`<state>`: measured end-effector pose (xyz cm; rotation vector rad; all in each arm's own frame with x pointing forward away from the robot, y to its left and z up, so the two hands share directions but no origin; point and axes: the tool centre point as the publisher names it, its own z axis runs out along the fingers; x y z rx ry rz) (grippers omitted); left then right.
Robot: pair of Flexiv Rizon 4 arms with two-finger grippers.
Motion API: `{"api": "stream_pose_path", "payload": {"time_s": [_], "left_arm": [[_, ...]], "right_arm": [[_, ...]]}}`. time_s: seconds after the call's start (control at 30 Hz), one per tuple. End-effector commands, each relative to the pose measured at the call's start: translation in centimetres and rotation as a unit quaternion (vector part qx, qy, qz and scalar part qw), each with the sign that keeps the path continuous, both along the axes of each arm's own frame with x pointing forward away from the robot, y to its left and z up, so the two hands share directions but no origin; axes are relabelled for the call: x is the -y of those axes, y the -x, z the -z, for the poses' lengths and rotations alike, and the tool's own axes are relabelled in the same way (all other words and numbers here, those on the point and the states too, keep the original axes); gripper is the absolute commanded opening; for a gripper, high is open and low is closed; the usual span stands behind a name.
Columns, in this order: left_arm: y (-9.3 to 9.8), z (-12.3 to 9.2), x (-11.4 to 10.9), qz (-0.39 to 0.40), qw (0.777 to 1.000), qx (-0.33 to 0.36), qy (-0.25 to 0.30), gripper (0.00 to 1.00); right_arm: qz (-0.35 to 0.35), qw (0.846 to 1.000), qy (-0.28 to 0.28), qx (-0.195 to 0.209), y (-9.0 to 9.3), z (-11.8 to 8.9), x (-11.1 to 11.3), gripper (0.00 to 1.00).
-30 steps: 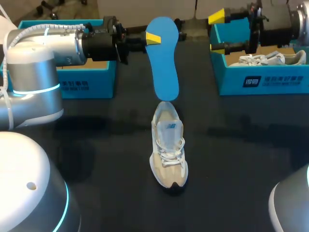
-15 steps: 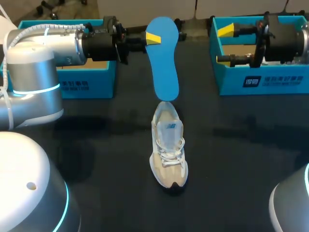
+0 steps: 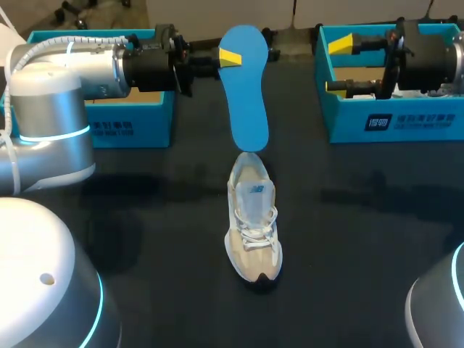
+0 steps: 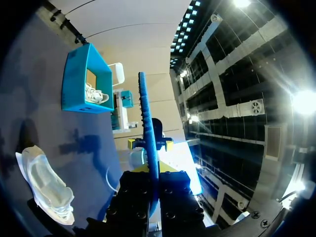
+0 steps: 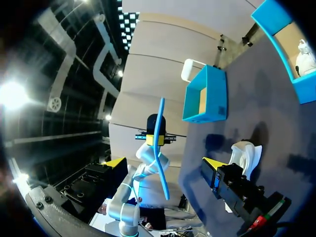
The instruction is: Take the shoe out of the shoebox, open the shoe tongue, remove and reinsert the insole, then place the shoe into the shoebox
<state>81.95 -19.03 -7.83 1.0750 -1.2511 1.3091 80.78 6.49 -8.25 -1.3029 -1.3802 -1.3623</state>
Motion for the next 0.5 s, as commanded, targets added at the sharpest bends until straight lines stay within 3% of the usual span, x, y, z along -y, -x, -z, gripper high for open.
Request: {"api": "stream_pose_path", "payload": {"time_s": [0.03,0.1,0.3,0.33,0.5], "left_arm": [[0.12,-0.01,-0.07,-0.001,1.000,0.000,-0.002,0.00],[0.12,-0.01,-0.07,-0.001,1.000,0.000,-0.002,0.00],[0.08,0.16,-0.85,0.031,0.984,0.151,-0.087,0.00],[0.08,0.16,-0.85,0.031,0.984,0.151,-0.087,0.00],[0.24,0.26,-0.81,0.051,0.957,0.278,-0.066,0.00]], "right_arm": [[-0.001,1.000,0.000,0.000,-0.20,0.01,-0.19,1.00],[-0.001,1.000,0.000,0.000,-0.20,0.01,-0.19,1.00],[-0.001,1.000,0.000,0.000,-0.20,0.01,-0.19,1.00],[-0.001,1.000,0.000,0.000,-0.20,0.01,-0.19,1.00],[-0.001,1.000,0.000,0.000,-0.20,0.01,-0.19,1.00]]}}
